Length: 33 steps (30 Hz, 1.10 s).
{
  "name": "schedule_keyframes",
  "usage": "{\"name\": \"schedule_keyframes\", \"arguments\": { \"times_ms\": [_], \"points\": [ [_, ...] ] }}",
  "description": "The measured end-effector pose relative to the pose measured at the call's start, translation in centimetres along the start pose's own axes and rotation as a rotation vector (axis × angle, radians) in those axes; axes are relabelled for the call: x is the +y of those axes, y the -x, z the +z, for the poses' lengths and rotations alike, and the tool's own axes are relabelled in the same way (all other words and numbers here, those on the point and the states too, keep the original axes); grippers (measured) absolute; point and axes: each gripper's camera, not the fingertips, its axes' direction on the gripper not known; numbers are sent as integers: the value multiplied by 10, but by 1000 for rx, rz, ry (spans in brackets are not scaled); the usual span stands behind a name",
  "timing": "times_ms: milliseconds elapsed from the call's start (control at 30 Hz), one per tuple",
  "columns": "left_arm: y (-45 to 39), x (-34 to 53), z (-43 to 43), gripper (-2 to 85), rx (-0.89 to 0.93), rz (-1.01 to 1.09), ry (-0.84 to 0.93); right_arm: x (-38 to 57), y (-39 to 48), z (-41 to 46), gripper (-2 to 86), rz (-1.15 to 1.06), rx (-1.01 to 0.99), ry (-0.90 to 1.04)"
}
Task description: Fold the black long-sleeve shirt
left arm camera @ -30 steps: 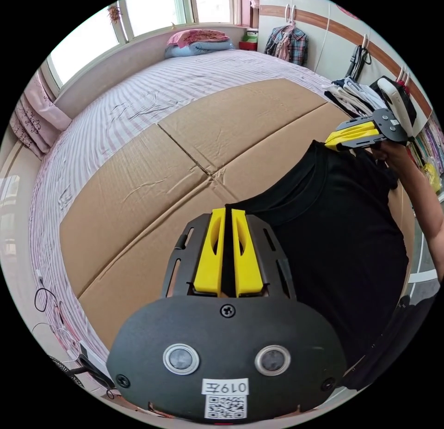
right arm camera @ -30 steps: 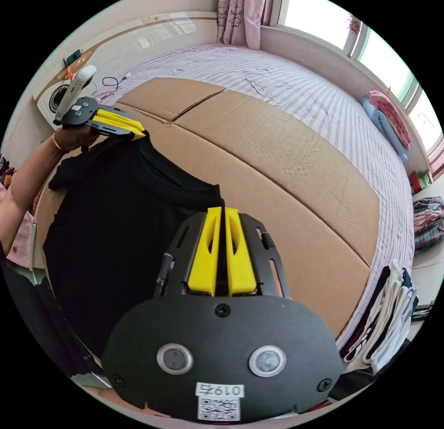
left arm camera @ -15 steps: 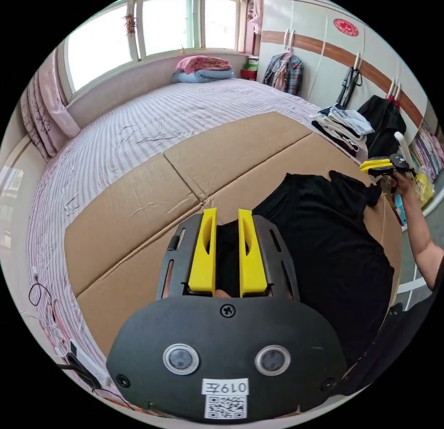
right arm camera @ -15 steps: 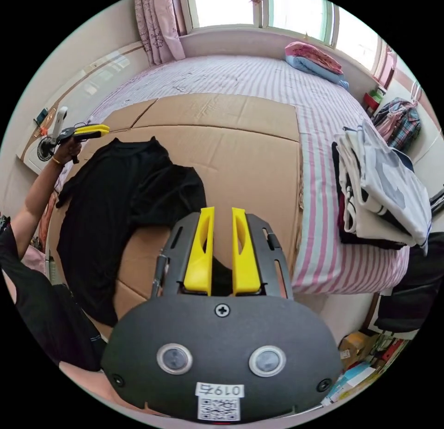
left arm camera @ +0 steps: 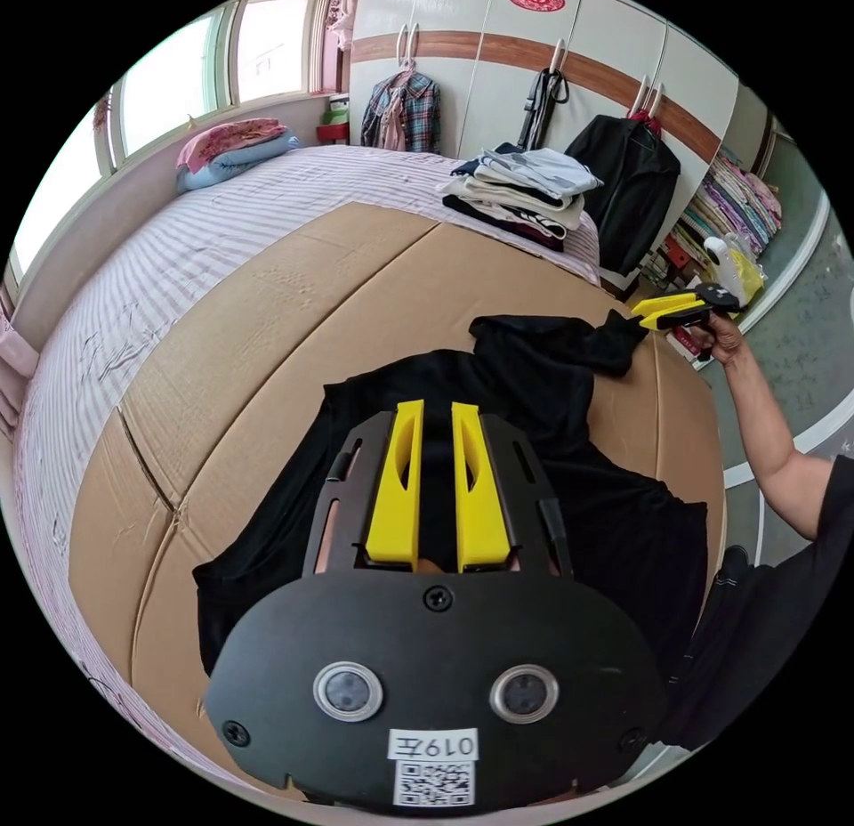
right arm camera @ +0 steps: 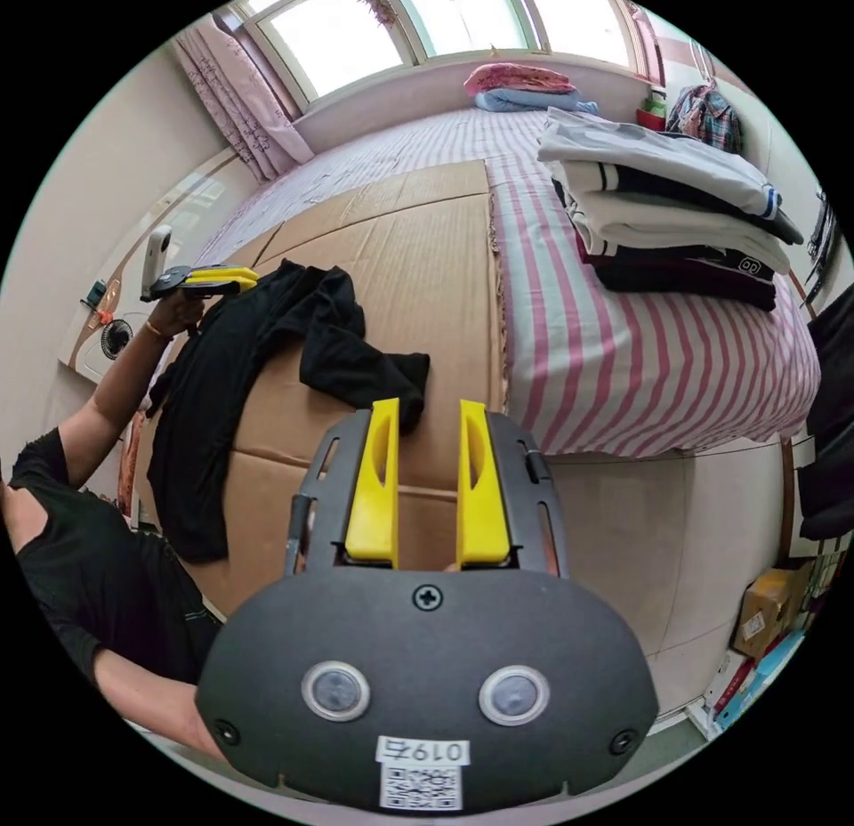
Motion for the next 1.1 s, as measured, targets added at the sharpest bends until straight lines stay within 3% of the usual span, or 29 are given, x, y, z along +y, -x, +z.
{"name": "schedule_keyframes", "arguments": {
  "times_ms": [67, 133, 467, 800, 1100],
  "points": [
    [-8, -4, 4, 11, 7, 7, -1, 13, -10, 4, 88, -20, -47, -22],
    [-16, -7, 9, 9, -19, 5, 1, 30, -18, 9, 9, -44, -19, -34],
    [-6, -14, 30, 9, -111, -114, 7, 103, -32, -50, -8, -63, -127, -206],
    [-30, -46, 68, 12, -41, -80, -40, 198, -123, -95, -3, 263, -62, -331],
    [-57, -81, 128, 10, -87, -28, 94, 262, -229, -90, -2, 444, -59, -332]
  ]
}}
